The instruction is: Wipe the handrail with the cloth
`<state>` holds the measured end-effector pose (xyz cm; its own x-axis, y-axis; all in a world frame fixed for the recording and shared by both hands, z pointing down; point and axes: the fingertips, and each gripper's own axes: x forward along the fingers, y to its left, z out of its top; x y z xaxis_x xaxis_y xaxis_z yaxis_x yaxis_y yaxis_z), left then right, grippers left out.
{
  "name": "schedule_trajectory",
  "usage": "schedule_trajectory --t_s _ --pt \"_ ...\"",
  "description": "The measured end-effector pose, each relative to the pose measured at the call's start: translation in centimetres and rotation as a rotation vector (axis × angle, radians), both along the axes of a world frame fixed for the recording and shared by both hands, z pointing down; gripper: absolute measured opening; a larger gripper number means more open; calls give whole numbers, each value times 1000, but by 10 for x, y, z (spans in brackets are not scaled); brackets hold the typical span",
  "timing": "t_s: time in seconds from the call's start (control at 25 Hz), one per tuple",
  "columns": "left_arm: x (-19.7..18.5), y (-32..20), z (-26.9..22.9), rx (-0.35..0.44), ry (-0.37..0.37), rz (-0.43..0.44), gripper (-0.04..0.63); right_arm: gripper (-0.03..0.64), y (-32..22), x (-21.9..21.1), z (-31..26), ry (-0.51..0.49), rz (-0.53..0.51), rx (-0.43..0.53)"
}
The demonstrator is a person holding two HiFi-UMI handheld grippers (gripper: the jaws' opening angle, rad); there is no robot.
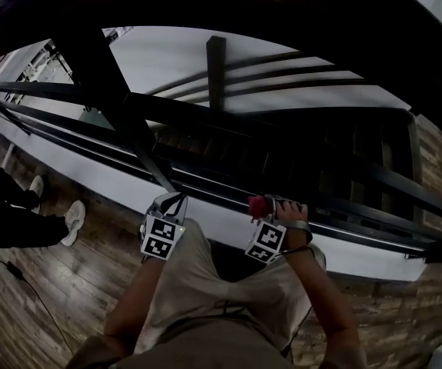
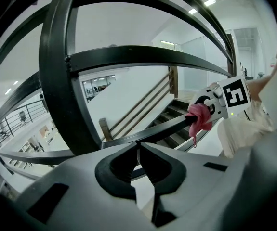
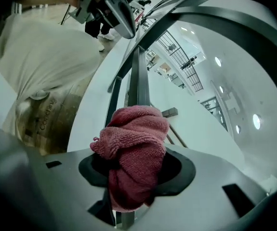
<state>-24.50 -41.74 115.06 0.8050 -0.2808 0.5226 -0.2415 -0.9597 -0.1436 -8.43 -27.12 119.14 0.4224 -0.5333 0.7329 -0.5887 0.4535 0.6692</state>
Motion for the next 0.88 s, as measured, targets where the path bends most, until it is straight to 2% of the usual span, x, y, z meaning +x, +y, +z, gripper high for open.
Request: schedule_trajectory --t_s 0.16,0.44,0.76,0.84,0.88 --pt "-15 -13 -9 -3 18 -33 21 210 -38 -29 6 -28 -60 -33" --pt "-20 -15 -8 -2 25 -53 21 216 -108 -73 12 -58 -150 -46" --pt "-41 -21 8 -14 1 -90 21 215 -178 -128 4 -69 -252 79" --pt "-43 -20 9 -14 -6 -97 21 205 -180 -137 -7 -112 -267 143" --pt "-43 -20 8 -13 -7 -98 21 177 -175 -142 -15 -147 -272 192"
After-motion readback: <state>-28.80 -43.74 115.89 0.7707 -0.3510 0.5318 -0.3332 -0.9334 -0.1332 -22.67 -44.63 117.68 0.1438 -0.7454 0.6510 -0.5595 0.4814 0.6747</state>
